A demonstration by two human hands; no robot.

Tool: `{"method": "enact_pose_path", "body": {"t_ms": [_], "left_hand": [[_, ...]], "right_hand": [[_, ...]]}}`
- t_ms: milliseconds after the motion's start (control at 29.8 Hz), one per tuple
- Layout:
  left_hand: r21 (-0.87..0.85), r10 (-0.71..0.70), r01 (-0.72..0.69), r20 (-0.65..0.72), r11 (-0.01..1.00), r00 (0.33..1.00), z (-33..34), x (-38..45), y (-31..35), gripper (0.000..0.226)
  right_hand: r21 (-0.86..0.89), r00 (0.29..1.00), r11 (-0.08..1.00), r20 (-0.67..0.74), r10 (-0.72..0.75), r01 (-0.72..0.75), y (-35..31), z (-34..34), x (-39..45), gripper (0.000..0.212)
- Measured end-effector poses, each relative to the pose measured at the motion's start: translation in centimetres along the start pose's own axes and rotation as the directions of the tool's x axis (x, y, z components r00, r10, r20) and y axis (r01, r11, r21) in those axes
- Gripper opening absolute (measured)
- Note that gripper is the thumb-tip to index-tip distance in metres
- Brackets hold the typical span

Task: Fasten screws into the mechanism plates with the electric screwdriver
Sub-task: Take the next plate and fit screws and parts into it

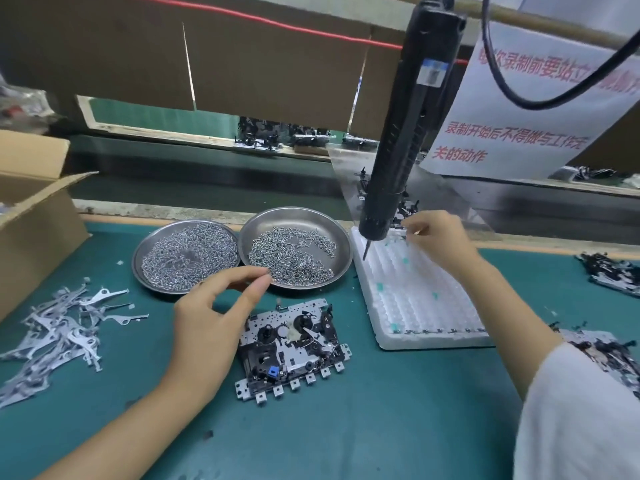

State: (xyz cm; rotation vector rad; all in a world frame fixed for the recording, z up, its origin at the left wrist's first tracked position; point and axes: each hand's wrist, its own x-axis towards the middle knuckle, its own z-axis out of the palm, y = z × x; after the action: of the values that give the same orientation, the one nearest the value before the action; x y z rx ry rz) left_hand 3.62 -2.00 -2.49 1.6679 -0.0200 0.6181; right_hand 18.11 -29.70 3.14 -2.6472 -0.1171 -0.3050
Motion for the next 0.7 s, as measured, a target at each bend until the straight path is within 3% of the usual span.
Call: {"method": "enact_pose_path", "body": {"t_ms": [235, 336, 470, 705], "left_hand": [[0.025, -0.023, 0.023, 0.008, 0.999, 1.000, -0.2, 0.4, 0.2, 0.011], [0.041, -0.034, 0.033, 0.011, 0.999, 0.999, 0.0, 0.2, 0.2, 0.012], [0.041, -0.046, 0.045, 0.020, 0.998, 0.999, 0.0, 0.1, 0.4, 0.012], [0.049, -0.033, 0.031, 0.036, 0.998, 0.999, 0.0, -0.1, 0.8, 0.012]], "right_hand": [[-0.387, 0.995, 0.917, 0.055, -0.084, 0.099, -1.0, 0.8, 1.6, 0.040], [-0.501, 0.988, 0.852, 0.082, -0.128, 0.152, -1.3, 1.0, 1.6, 0.036], [-0.558, 0.980, 0.806, 0.125, -0.157, 0.200, -1.1, 1.1, 2.0, 0.041], [-0.456, 0.970, 0.856, 0.117, -0.212, 0.242, -0.6, 0.5, 1.6, 0.030]]}}
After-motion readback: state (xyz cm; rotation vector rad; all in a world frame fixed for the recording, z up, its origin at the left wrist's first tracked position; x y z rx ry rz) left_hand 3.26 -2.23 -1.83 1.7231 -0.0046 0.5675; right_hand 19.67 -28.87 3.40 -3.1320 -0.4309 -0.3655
